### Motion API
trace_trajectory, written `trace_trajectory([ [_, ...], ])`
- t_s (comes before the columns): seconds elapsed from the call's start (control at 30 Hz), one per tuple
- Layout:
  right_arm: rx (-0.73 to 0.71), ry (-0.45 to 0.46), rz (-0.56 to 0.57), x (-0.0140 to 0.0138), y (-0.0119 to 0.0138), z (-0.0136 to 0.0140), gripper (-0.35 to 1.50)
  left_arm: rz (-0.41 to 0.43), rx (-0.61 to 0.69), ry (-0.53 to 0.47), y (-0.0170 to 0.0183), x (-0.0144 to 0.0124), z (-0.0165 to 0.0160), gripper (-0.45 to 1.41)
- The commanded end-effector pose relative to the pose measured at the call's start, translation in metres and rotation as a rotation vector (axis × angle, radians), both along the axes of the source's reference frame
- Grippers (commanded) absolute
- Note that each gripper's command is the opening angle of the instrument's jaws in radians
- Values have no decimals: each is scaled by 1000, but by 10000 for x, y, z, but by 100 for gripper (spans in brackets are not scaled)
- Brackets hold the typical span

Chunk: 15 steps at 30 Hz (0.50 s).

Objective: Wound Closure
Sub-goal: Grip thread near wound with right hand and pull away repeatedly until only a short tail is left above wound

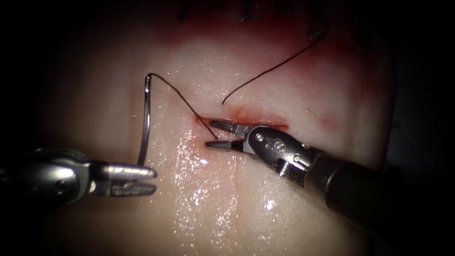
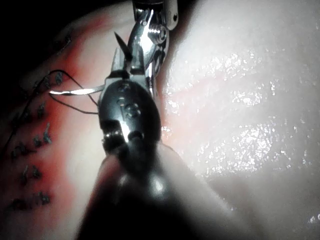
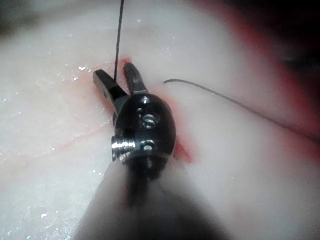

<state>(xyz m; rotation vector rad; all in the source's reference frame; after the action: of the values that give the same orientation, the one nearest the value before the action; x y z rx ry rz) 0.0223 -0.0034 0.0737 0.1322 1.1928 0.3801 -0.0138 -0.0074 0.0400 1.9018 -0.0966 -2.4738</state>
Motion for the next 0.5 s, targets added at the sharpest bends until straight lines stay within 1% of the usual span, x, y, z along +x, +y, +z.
trace_trajectory([
  [0.03, -4, 2, 0, 4, -2, 7, -15, 0, -2, -2, 4, -6, 4, -35],
  [0.07, 1, 3, 1, 4, -3, 7, -30, 0, -2, -2, 4, -6, 4, -35],
  [0.1, 1, 3, 0, 3, -3, 7, -35, -1, 3, -2, 4, -5, 4, -35],
  [0.37, 18, -26, -28, 4, -2, 7, -35, -2, 3, -1, 3, -5, 3, -35],
  [0.43, 18, -25, -30, 4, -5, 6, -35, -1, 2, -1, 2, -5, 3, -35],
  [0.5, 17, -19, -37, 3, -13, 1, -35, -1, 1, -1, 2, -4, 4, -35],
])
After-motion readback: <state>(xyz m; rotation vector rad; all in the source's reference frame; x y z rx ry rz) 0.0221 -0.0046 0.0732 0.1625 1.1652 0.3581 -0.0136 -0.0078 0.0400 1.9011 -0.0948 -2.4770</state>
